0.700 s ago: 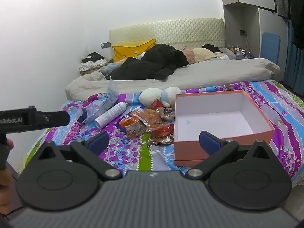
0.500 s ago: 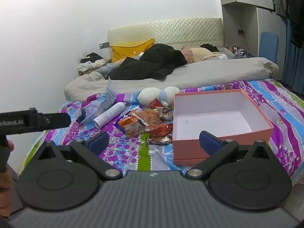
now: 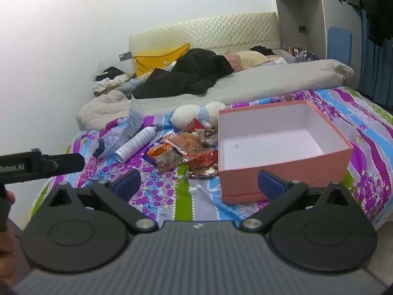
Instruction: Organize snacks
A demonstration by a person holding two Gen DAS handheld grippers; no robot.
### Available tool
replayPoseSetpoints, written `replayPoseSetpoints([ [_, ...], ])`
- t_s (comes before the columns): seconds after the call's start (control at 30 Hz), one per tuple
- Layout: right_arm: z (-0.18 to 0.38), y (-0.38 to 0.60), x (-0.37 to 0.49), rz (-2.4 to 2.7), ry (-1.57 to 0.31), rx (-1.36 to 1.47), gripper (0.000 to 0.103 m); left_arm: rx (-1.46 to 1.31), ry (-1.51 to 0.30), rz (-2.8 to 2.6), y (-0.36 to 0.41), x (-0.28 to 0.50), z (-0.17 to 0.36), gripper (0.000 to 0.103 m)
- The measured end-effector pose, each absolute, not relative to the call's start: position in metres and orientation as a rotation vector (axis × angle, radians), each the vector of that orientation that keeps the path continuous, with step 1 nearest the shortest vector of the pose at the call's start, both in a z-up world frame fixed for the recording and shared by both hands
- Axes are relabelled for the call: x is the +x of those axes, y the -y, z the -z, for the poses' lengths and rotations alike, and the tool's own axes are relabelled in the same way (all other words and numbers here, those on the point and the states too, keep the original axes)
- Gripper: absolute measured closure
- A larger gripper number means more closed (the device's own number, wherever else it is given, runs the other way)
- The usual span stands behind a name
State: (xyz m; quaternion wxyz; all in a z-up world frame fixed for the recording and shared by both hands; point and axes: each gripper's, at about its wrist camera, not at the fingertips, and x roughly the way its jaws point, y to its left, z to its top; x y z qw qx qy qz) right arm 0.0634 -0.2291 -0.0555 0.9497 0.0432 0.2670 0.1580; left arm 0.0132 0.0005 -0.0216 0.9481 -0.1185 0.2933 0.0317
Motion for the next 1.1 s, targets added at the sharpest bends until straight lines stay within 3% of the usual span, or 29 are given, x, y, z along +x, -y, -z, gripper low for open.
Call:
replayPoseSetpoints([
  [1.1, 0.078, 0.224, 0.070, -0.334, -0.593, 0.056, 0.000, -0.241, -0.654, -0.055, -0.013, 0.031, 0.047, 0.000],
])
